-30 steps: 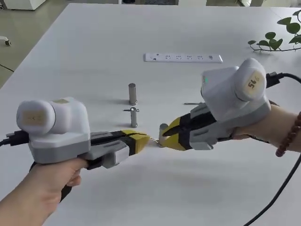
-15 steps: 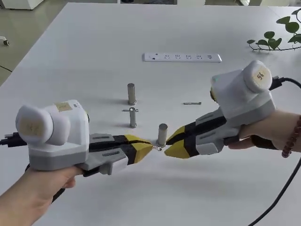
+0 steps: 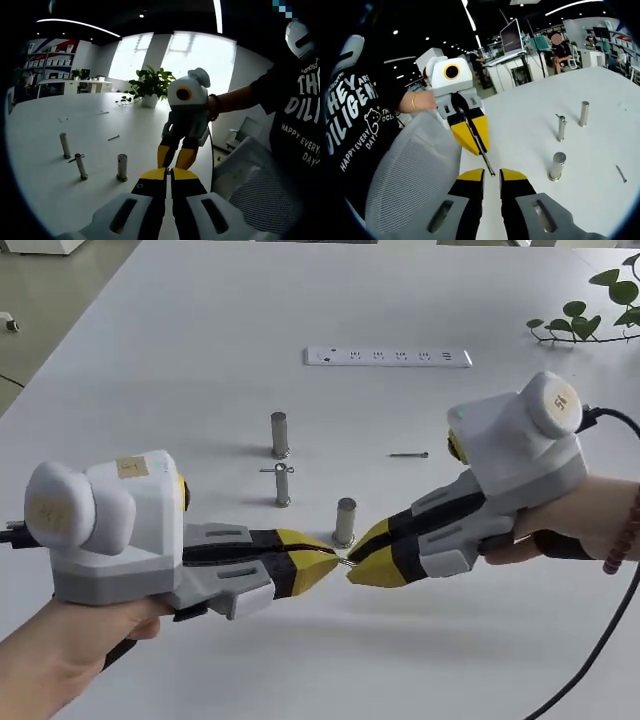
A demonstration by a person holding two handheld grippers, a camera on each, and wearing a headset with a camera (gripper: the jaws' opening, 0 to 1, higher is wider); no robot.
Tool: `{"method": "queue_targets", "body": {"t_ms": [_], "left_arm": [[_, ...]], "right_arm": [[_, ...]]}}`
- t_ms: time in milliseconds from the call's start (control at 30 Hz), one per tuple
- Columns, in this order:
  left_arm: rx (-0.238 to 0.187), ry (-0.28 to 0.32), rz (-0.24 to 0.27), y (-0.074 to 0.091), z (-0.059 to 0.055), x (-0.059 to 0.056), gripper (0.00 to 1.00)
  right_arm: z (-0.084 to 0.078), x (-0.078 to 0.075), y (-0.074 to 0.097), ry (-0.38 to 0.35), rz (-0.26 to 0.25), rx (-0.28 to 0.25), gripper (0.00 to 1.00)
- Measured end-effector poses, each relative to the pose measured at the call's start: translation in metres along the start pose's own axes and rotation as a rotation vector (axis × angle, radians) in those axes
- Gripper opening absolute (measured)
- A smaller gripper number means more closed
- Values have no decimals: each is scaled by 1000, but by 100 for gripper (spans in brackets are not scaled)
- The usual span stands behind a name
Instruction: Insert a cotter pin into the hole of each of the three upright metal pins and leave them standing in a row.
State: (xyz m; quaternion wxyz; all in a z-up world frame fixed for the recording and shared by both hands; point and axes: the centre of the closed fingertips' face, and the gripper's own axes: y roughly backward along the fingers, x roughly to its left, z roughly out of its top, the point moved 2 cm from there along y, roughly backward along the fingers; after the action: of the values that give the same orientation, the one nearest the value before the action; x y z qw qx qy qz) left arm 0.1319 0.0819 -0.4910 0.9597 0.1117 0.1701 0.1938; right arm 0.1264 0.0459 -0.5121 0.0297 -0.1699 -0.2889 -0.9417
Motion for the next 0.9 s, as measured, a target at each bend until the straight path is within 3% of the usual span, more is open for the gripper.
{"method": "queue_targets", "body": {"t_ms": [233, 567, 633, 800, 900], "left_arm": [[2, -4, -35, -1, -1, -7, 0], [-3, 27, -41, -2, -4, -6, 1], [3, 32, -8, -3, -5, -1, 3], [28, -10, 16, -7, -9, 2, 5], [34, -9, 40, -7, -11, 6, 6]], "right_arm": [[0, 4, -2, 6, 22, 0, 2], [-2, 4, -1, 66, 25, 21, 0], [-3, 4, -2, 82, 20, 34, 0], [-8, 0, -2, 138, -21, 97, 0], [-12, -10, 2, 147, -56, 122, 0]]}}
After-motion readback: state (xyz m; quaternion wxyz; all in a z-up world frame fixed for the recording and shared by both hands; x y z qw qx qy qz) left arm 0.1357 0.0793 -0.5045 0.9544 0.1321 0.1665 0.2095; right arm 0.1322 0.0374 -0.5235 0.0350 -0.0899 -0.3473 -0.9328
